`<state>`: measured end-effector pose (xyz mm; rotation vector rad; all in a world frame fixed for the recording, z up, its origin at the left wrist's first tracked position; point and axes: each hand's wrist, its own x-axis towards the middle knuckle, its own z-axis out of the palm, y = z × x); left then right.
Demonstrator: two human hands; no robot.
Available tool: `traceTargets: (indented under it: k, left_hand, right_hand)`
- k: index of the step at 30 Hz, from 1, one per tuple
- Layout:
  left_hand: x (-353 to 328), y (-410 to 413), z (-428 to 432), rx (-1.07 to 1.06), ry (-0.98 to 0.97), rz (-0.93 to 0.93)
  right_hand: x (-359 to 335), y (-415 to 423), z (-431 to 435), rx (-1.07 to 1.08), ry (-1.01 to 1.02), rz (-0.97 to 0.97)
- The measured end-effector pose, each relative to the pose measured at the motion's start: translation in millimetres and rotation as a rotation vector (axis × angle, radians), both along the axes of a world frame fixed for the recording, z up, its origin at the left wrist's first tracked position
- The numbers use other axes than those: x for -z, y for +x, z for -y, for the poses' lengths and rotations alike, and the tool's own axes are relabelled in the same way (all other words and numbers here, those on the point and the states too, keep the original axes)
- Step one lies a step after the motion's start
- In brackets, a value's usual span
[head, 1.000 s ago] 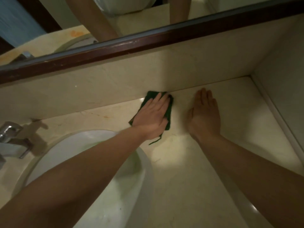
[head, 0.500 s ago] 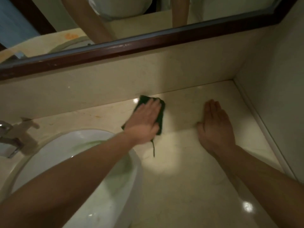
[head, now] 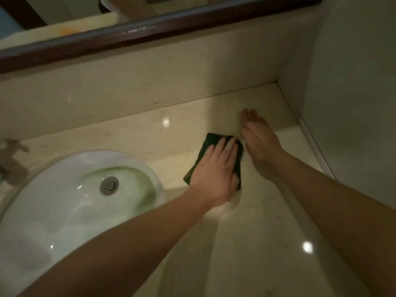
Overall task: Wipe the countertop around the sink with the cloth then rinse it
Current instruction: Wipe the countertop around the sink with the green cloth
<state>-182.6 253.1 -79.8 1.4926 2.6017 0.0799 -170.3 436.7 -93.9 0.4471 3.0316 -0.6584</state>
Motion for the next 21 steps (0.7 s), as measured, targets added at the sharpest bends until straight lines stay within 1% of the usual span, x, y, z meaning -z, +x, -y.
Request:
traceTargets:
  k: [2, 3, 5, 6, 7, 8, 9, 10, 11, 13, 16, 17, 19, 21]
  left_hand:
    - [1, 47, 25, -0.022, 0.038, 0.055]
    - [0, 69, 36, -0.027, 0.026, 0.072]
    - [-2, 93, 49, -0.052, 0.028, 0.116]
    - [-6, 95, 51, -0.068, 0.091, 0.180]
    - [-13, 92, 54, -0.105, 0.208, 0.303]
    - [-19, 88, 60, -0.175, 0.337, 0.439]
    - [-22, 85, 72, -0.268, 0.444, 0.511]
    - [-24, 86, 86, -0.364, 0.507, 0.505]
    - [-24, 91, 104, -0.443, 0.509, 0.429]
    - [-16, 113, 138, -0.515, 0.401, 0.251]
    - [2, 140, 165, -0.497, 0.118, 0.151]
    - [9, 142, 167, -0.484, 0.066, 0.119]
    - [14, 143, 167, -0.459, 0.028, 0.092]
    - [16, 143, 168, -0.442, 0.036, 0.090]
  right_hand:
    - [-6, 1, 4, 0.078, -0.069, 0.091]
    - [-9, 4, 10, 0.104, -0.086, 0.094]
    - [-15, 24, 38, 0.123, -0.097, 0.027]
    - [-18, 38, 57, 0.121, -0.095, -0.011]
    - [-22, 53, 77, 0.124, -0.097, -0.033]
    - [-25, 69, 98, 0.129, -0.100, -0.032]
    - [-28, 83, 119, 0.130, -0.092, -0.020]
    - [-29, 94, 138, 0.120, -0.058, 0.006]
    - [-28, 103, 156, 0.103, -0.004, 0.030]
    - [-21, 114, 183, 0.084, 0.084, 0.077]
    - [-11, 114, 195, 0.076, 0.108, 0.073]
    - [-9, 111, 190, 0.049, 0.127, 0.064]
    - [-10, 109, 172, -0.002, 0.164, 0.077]
    - [-9, 110, 142, 0.012, 0.192, 0.078]
